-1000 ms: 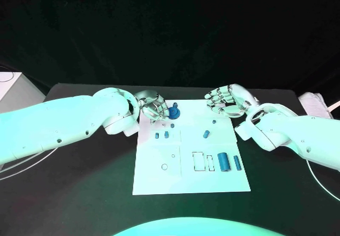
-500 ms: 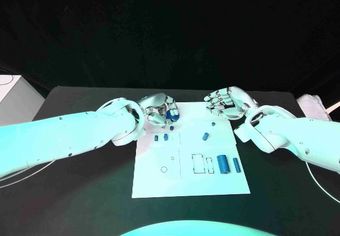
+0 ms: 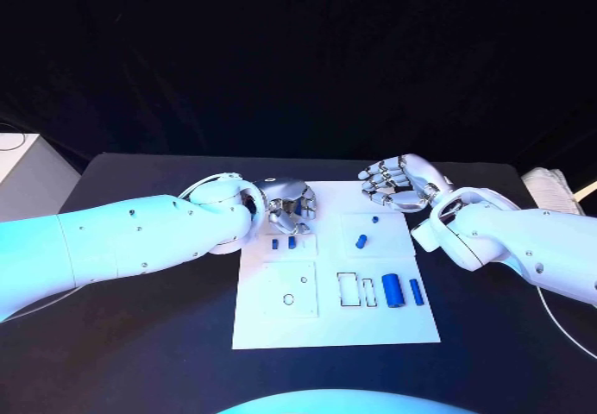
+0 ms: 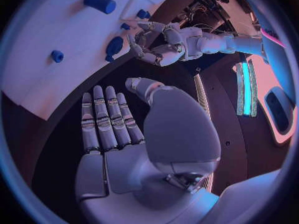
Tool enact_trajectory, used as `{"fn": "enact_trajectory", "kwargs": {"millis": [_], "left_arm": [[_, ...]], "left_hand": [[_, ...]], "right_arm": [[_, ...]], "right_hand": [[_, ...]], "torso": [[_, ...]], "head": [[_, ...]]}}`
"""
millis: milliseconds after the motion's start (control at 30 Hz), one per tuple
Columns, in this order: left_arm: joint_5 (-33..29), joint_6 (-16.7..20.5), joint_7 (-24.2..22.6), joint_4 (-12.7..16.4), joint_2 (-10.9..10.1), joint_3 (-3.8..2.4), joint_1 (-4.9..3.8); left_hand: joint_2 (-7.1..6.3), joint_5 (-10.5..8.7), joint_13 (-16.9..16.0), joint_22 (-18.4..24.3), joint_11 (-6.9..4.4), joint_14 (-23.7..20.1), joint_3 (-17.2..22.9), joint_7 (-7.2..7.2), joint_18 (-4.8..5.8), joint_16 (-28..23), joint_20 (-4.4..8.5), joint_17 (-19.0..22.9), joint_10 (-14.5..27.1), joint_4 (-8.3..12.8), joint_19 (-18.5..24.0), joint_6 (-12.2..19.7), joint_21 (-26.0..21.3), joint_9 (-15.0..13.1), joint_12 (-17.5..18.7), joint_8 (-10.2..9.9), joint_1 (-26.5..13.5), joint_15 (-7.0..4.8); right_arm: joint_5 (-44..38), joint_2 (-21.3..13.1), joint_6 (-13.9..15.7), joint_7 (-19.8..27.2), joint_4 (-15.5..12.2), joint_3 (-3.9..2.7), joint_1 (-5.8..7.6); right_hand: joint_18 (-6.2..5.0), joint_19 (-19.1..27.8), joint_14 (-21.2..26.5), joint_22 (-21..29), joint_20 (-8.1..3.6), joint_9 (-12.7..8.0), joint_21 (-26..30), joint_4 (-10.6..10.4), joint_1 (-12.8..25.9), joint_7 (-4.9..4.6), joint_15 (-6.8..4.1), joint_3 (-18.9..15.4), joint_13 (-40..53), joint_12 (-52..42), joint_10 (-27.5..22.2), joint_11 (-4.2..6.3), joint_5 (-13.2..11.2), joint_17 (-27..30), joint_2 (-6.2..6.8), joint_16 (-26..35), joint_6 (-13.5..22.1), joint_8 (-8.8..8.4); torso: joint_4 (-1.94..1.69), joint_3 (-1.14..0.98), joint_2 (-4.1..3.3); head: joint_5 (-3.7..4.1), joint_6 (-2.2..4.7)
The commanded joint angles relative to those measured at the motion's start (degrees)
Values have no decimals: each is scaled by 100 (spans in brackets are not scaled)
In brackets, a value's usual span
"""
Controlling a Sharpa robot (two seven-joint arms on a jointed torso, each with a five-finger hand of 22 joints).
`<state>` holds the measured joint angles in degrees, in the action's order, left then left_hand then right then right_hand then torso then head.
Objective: Assemble the parts on the task board
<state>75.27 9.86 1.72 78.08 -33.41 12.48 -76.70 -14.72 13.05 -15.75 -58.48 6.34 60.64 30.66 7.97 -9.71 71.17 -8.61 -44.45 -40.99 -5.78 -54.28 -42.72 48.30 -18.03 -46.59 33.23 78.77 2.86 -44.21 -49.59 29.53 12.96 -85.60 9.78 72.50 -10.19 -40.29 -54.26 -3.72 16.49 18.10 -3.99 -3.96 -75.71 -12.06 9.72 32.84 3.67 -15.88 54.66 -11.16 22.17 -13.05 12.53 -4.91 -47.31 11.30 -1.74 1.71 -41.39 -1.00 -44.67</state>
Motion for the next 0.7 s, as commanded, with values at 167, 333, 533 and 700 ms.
{"fn": "enact_trajectory", "kwargs": {"millis": [167, 333, 533, 700], "left_arm": [[435, -511, 330, -146, 153, 3, 1], [487, -421, 382, -220, 206, 4, 3], [511, -344, 405, -291, 256, 2, 5], [516, -372, 420, -309, 271, 0, 5]], "left_hand": [[-25, -7, 38, -95, 8, 129, -30, 17, -41, 141, 4, -101, -105, 5, -123, -103, 133, 36, -21, -83, 37, -6], [-21, 0, 51, -81, 13, 116, -22, 25, -47, 149, 6, -75, -108, 14, -103, -117, 114, 46, -10, -102, 56, -4], [-6, 11, 86, -89, 34, 95, 7, 38, -47, 169, 3, -34, -86, 38, -97, -127, 121, 73, 28, -159, 102, 9], [18, 11, 103, -102, 37, 87, 24, 36, -45, 181, 0, -18, -74, 38, -101, -153, 134, 81, 45, -175, 112, 14]], "right_arm": [[-21, 12, -28, 79, -11, -1, -3], [-21, 12, -28, 80, -14, -1, -3], [-21, 16, -33, 84, -16, -2, -3], [-20, 19, -35, 86, -15, -2, -3]], "right_hand": [[-6, 28, -23, 9, 11, -7, 21, -2, 55, -263, 17, 23, -5, 37, 21, -9, 17, 9, -16, -14, -53, -10], [-6, 28, -23, 9, 11, -7, 21, -2, 55, -263, 17, 23, -5, 37, 21, -9, 17, 9, -16, -14, -53, -10], [-6, 28, -23, 9, 11, -7, 21, -2, 55, -263, 17, 23, -5, 37, 21, -9, 17, 9, -16, -14, -53, -10], [-6, 28, -23, 9, 11, -7, 21, -2, 55, -263, 17, 23, -5, 37, 21, -9, 17, 9, -16, -14, -53, -10]], "torso": [[6, 4, -11], [0, 6, -5], [0, 2, -1], [-2, 2, -2]], "head": [[-1, -4], [11, -7], [15, -14], [22, -11]]}}
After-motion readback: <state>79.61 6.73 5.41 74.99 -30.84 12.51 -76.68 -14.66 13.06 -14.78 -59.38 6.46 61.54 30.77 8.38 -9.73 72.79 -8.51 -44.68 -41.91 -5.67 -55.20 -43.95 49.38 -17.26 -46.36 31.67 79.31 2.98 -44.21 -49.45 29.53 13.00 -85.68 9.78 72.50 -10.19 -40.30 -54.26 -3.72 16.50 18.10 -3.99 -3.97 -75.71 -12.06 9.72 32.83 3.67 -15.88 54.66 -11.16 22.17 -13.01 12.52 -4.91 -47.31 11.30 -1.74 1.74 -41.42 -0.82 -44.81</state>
